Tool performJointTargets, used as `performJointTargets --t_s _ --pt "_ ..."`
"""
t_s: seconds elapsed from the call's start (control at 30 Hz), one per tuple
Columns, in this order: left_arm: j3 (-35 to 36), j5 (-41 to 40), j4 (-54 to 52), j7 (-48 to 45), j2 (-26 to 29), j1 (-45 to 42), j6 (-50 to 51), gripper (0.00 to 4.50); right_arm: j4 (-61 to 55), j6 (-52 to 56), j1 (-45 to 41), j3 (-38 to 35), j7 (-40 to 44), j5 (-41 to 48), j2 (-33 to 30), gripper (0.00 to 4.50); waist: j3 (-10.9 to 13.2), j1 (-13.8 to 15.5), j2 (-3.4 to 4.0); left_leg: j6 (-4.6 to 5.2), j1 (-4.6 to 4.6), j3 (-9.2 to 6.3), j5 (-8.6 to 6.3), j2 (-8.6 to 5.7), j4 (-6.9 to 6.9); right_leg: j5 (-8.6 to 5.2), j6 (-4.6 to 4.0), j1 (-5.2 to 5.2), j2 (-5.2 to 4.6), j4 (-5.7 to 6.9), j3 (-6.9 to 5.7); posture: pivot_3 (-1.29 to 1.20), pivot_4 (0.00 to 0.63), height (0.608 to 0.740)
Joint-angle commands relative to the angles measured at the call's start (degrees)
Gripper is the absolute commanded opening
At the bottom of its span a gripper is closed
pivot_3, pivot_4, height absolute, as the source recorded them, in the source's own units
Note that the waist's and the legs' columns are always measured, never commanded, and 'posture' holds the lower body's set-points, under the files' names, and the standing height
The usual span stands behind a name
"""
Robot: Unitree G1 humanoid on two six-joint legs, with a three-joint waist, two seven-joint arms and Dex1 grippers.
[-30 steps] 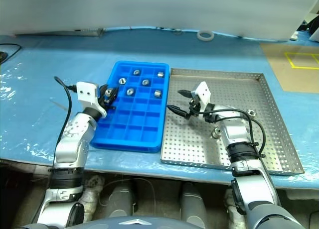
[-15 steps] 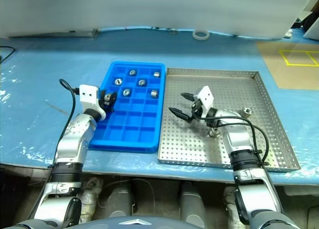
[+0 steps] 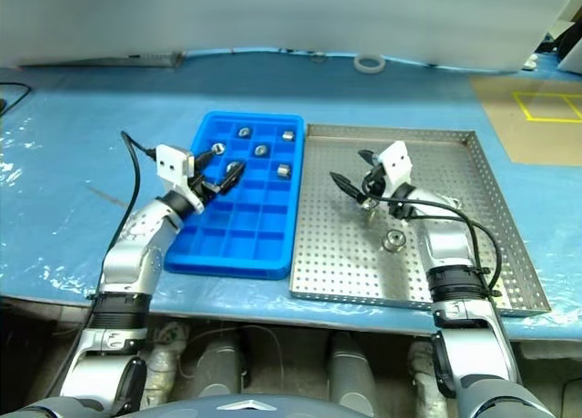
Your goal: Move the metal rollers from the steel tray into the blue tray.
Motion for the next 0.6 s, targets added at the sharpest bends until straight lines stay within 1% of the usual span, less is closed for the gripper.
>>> performJointTargets --t_s 0.03,0.13,0.3,0.37,0.43,0.5,0.6 --pt "-4.15 -0.64 2.85 -5.47 -0.78 -5.53 -1.27 4.25 -4.98 1.71 1.95 -3.74 -1.83 1.77 -2.16 4.50 0.00 0.02 0.00 0.00 0.01 0.00 0.00 -0.03 0.01 0.00 0.00 0.02 -0.01 0.01 0.01 -0.29 0.150 0.740" --pt "-6.89 0.48 8.93 -8.87 -2.26 -9.83 -3.52 4.25 -10.37 4.25 5.99 -5.92 -3.70 2.65 -3.44 4.50 0.00 -0.47 0.00 0.03 0.09 0.06 -0.01 -0.11 0.02 0.00 0.01 0.08 -0.04 0.00 0.08 -0.36 0.150 0.740" --pt "-9.35 2.06 22.87 -12.67 -6.67 -18.66 -8.72 4.25 -23.73 8.81 17.59 -10.02 -7.23 4.43 -4.25 4.50 0.00 -2.78 0.00 0.06 0.06 0.08 -0.03 -0.09 -0.03 -0.01 0.05 0.03 0.02 -0.07 0.16 -0.55 0.150 0.740" --pt "-10.26 3.45 28.73 -13.58 -8.34 -21.93 -10.72 4.25 -29.19 10.32 22.45 -12.22 -9.15 5.40 -4.02 4.50 0.00 -4.16 0.00 0.10 0.05 0.08 -0.06 -0.11 -0.02 -0.03 0.08 0.02 0.03 -0.13 0.16 -0.60 0.150 0.740" --pt "-10.89 5.00 33.54 -13.84 -9.51 -24.34 -12.52 4.25 -33.51 11.91 26.31 -13.93 -10.91 5.94 -3.93 4.50 0.00 -5.23 0.00 0.15 0.05 0.08 -0.09 -0.19 -0.01 -0.05 0.13 0.02 0.01 -0.16 0.16 -0.65 0.150 0.740" --pt "-10.92 6.31 38.49 -13.07 -10.69 -26.75 -14.02 4.25 -37.43 13.34 30.20 -15.93 -12.66 6.69 -3.63 4.50 -0.01 -6.81 0.01 0.22 0.04 0.10 -0.14 -0.26 0.04 -0.24 0.58 0.03 0.00 -0.26 0.10 -0.69 0.150 0.740" --pt "-10.98 9.15 46.31 -10.27 -11.99 -30.42 -16.13 4.25 -42.07 14.97 34.92 -18.07 -14.92 7.51 -2.94 4.50 -0.02 -9.43 0.03 0.29 -0.07 0.09 -0.18 -0.33 0.06 -0.16 0.83 0.03 -0.01 -0.58 0.08 -0.74 0.150 0.740"
